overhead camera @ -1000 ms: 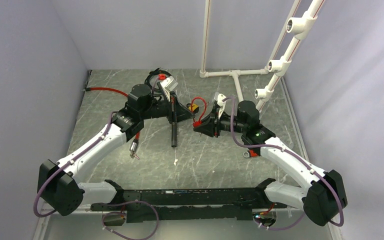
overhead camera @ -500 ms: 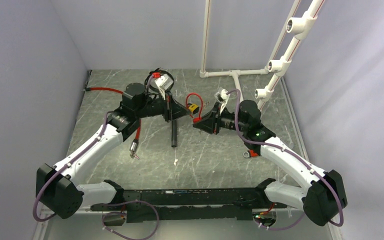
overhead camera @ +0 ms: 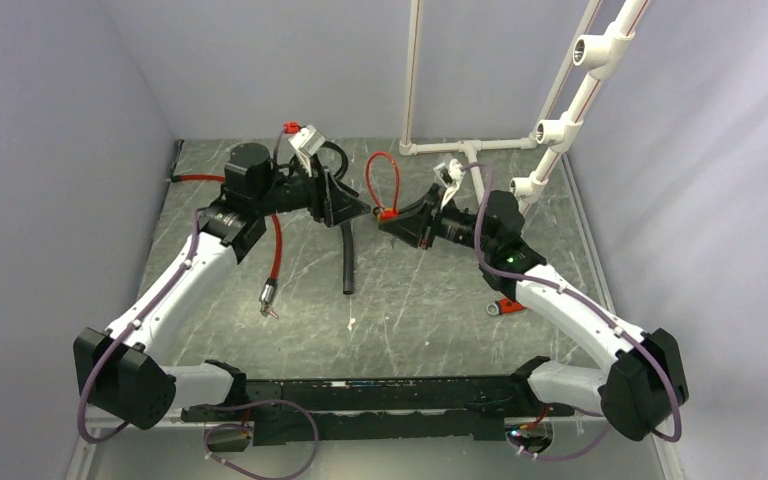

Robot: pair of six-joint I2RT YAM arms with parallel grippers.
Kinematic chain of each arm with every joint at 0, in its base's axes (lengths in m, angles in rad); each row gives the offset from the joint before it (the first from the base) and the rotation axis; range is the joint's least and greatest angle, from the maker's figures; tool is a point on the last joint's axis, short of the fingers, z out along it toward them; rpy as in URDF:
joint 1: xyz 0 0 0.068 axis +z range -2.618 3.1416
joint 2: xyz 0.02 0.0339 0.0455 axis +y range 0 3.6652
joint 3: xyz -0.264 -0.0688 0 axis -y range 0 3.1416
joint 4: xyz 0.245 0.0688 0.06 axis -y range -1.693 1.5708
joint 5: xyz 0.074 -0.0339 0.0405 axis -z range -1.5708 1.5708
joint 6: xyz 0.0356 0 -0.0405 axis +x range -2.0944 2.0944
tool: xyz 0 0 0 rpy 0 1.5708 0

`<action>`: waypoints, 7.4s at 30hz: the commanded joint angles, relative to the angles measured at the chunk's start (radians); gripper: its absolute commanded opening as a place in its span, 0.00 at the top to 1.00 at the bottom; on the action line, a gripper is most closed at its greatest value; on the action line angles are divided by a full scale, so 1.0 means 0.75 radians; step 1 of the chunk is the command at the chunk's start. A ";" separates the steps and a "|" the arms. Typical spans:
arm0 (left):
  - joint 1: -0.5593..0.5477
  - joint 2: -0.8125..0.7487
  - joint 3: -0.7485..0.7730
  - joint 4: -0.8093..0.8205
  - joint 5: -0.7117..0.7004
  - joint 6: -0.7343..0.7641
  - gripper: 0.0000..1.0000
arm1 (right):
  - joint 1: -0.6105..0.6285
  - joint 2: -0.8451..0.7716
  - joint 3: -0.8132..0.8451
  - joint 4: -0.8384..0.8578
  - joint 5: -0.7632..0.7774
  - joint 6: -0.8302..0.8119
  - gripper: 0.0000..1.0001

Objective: Lock with the key
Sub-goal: Lock the lock.

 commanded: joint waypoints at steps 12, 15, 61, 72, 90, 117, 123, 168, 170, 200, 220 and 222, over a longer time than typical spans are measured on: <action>0.045 -0.273 -0.309 0.182 -0.151 0.041 0.49 | 0.052 0.234 0.345 -0.022 0.517 0.807 1.00; -0.007 -0.241 -0.306 0.269 -0.266 0.071 0.53 | 0.061 0.257 0.372 -0.081 0.550 0.903 1.00; -0.410 -0.007 -0.174 0.454 -0.880 0.427 0.92 | 0.123 0.249 0.353 -0.237 0.800 1.040 1.00; -0.671 0.005 -0.153 0.291 -1.194 1.187 1.00 | 0.123 0.238 0.348 -0.344 0.813 1.123 1.00; -0.447 -0.312 -0.007 -0.578 -0.341 0.796 0.31 | 0.120 0.152 0.203 -0.116 0.729 0.839 1.00; 0.097 -0.076 0.033 0.186 0.393 -0.339 0.48 | 0.115 -0.049 -0.040 0.353 -0.096 0.174 1.00; 0.072 -0.063 0.026 0.228 0.363 -0.367 0.58 | 0.115 -0.044 -0.031 0.367 -0.104 0.180 1.00; -0.282 -0.042 -0.050 -0.529 0.038 0.264 1.00 | 0.131 -0.037 0.145 0.133 0.136 -0.343 1.00; -0.322 -0.039 -0.045 -0.542 0.022 0.282 1.00 | 0.131 -0.028 0.149 0.139 0.126 -0.354 1.00; -0.105 0.047 -0.103 -0.524 0.213 0.239 1.00 | 0.128 -0.071 0.127 0.287 0.117 -0.288 1.00; 0.189 -0.232 -0.148 0.112 0.004 -0.034 0.31 | 0.095 -0.007 0.059 0.115 0.576 0.625 1.00; 0.181 -0.235 -0.189 0.111 0.025 -0.081 0.32 | 0.094 0.006 0.080 0.044 0.651 0.728 1.00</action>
